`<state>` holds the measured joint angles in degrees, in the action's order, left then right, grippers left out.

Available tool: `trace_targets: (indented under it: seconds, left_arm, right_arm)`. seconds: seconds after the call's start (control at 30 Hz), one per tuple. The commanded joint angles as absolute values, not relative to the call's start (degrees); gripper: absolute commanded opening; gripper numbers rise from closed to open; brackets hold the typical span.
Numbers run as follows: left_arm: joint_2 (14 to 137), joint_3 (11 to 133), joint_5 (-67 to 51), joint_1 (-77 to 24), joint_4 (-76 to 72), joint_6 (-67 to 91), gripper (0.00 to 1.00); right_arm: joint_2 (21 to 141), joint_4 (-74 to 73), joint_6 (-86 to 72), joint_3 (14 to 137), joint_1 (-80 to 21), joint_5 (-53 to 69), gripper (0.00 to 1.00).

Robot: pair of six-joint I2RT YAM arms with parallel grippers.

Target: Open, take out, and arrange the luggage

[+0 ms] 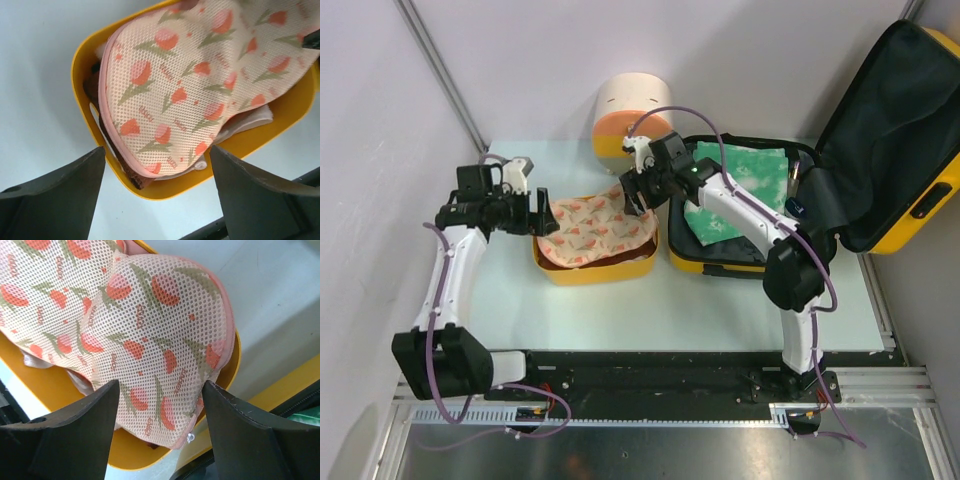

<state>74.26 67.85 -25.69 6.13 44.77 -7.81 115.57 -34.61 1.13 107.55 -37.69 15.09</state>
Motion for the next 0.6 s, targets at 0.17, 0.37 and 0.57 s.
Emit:
trace_targets:
  seconds: [0.17,0.37,0.57]
  left_arm:
    - [81.90,75.84,-30.94,0.62,42.72,-9.15,0.80]
    - [90.60,72.70,-27.17,-1.41,41.57,-8.70,0.73]
    - [92.46,67.32,-26.37,-1.49,39.20,-9.93,0.71]
  right_arm:
    - [114.16,-25.14,2.81,104.24,-38.32,21.89,0.67]
    - [118.03,-26.46,1.94,101.70,-37.79,19.43,0.61]
    - [118.74,-29.34,0.35,96.07,-37.35,23.20,0.59]
